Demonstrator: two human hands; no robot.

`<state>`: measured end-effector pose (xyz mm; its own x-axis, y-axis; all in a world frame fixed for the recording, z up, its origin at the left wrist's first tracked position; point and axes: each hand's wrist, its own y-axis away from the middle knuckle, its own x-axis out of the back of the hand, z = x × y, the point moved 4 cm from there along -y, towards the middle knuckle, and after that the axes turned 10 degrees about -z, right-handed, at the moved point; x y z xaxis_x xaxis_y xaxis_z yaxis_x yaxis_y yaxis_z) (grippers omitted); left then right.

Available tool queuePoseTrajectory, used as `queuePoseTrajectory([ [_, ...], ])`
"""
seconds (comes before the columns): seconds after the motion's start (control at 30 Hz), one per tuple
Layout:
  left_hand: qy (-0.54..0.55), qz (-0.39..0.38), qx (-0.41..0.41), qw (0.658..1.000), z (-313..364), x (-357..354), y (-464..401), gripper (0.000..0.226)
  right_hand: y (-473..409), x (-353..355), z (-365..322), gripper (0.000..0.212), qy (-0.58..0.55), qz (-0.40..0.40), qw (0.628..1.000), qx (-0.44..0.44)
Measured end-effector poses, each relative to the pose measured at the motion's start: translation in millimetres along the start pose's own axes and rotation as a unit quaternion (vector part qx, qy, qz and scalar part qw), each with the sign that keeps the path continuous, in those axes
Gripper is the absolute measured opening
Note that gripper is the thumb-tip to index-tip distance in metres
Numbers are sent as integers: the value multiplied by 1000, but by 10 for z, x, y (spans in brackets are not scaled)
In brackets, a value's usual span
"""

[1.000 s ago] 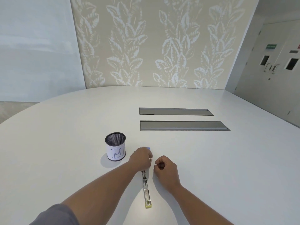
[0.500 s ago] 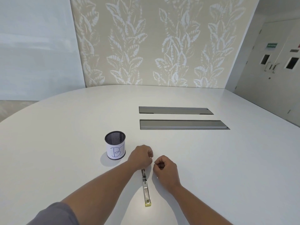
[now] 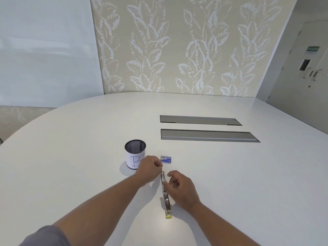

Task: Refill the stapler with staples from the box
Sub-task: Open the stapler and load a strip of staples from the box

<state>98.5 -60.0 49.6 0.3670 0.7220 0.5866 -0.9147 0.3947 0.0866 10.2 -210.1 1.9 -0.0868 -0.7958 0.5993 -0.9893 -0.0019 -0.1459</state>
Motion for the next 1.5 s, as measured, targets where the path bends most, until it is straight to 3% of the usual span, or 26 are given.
queuePoseTrajectory([
  [0.17,118,-28,46,992,-59,9,41,8,34,-69,-62,26,129,-23,991,27],
  [0.3,153,-45,52,986,-35,13,61,14,38,-60,-93,24,157,-31,986,50],
  [0.6,82,-50,33,995,-14,-9,65,14,54,-44,-92,25,143,-39,989,25],
  [1.5,18,-130,31,991,128,-49,63,16,44,-31,-88,20,105,-54,993,-10],
])
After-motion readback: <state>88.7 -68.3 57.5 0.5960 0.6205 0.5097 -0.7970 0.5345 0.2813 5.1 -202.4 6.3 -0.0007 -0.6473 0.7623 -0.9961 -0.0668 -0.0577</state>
